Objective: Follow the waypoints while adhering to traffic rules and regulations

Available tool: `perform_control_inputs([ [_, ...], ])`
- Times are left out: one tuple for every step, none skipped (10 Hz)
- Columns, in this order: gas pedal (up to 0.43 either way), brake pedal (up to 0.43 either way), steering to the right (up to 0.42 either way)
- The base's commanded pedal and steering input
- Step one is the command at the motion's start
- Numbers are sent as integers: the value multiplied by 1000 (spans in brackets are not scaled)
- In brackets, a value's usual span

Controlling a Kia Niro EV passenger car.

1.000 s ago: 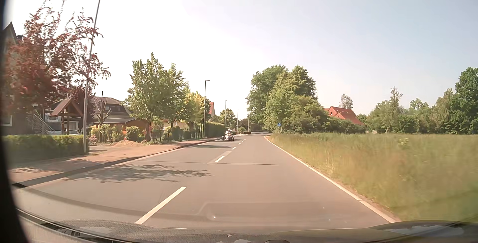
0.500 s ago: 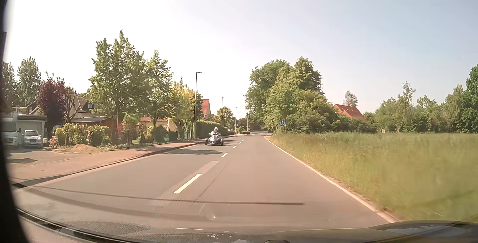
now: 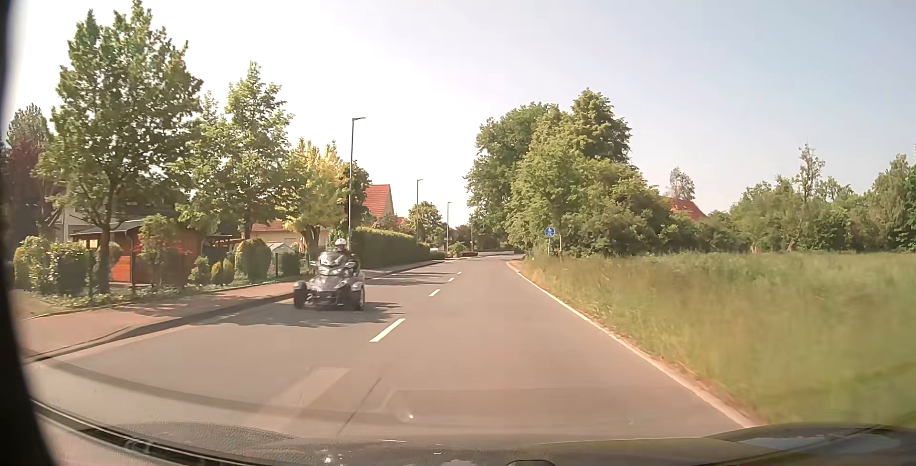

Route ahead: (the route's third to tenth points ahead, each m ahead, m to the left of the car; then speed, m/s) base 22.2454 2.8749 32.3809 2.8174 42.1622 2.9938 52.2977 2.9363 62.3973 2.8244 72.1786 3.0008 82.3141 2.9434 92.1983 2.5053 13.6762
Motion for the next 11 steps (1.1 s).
perform_control_inputs([
  [138, 0, 1],
  [130, 0, 1],
  [130, 0, 1],
  [130, 0, 1],
  [130, 0, 1],
  [130, 0, 1],
  [130, 0, 1],
  [130, 0, 1],
  [130, 0, 1],
  [130, 0, 1],
  [130, 0, 1],
])
